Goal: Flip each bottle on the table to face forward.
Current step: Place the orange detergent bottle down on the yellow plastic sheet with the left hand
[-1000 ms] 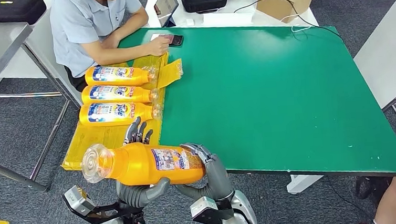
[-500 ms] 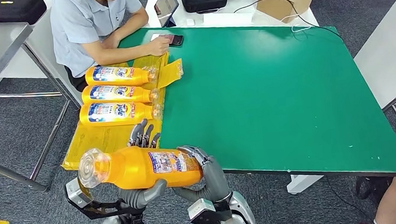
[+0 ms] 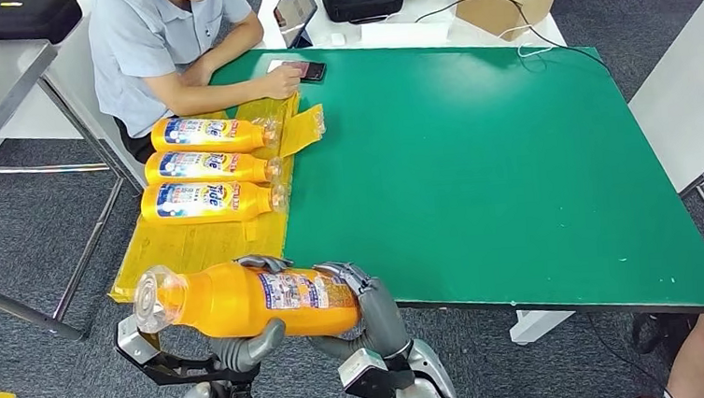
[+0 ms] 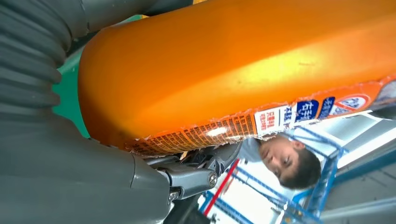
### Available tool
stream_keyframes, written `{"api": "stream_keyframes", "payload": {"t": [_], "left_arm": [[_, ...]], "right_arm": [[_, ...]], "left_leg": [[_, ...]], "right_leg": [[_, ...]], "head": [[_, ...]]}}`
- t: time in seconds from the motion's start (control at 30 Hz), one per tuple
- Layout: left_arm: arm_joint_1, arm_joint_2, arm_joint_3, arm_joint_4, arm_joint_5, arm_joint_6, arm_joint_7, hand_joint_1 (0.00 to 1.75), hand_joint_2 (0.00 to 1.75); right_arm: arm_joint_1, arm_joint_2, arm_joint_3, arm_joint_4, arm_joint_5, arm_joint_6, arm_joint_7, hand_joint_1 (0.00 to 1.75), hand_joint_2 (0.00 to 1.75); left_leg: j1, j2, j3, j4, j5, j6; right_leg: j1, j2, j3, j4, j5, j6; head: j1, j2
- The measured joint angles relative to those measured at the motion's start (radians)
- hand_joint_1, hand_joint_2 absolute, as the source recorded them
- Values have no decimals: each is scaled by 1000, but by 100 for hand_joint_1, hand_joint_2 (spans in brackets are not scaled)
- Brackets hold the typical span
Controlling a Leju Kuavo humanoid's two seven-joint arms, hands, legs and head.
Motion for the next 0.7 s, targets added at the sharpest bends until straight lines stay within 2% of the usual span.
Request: {"api": "stream_keyframes", "payload": {"t": [0.07,0.1,0.2,0.53,0.6,0.7], "left_arm": [[2,0,8,4,32,-9,14,175,175],[3,0,11,5,41,-11,20,175,175],[3,0,24,5,53,-8,30,175,175],[3,0,62,5,47,23,38,175,175],[-5,1,70,5,-15,107,44,175,175],[-35,14,85,14,-178,304,72,175,175]], "right_arm": [[0,1,0,1,0,12,0,36,175],[0,1,0,2,0,18,0,3,131],[-2,4,0,14,3,43,0,0,0],[-16,16,-4,68,46,72,0,0,0],[-12,21,-5,76,57,59,0,0,0],[1,28,-10,80,20,46,0,0,0]], "left_leg": [[0,0,0,0,0,0],[0,0,0,0,0,0],[0,0,0,0,0,0],[0,0,0,0,0,0],[0,0,0,0,0,0],[0,0,0,0,0,0]], "right_leg": [[0,0,0,0,0,0],[0,0,0,0,0,0],[0,0,0,0,0,0],[0,0,0,0,0,0],[0,0,0,0,0,0],[0,0,0,0,0,0]], "head": [[0,0],[0,0],[0,0],[0,0],[0,0],[0,0]]}}
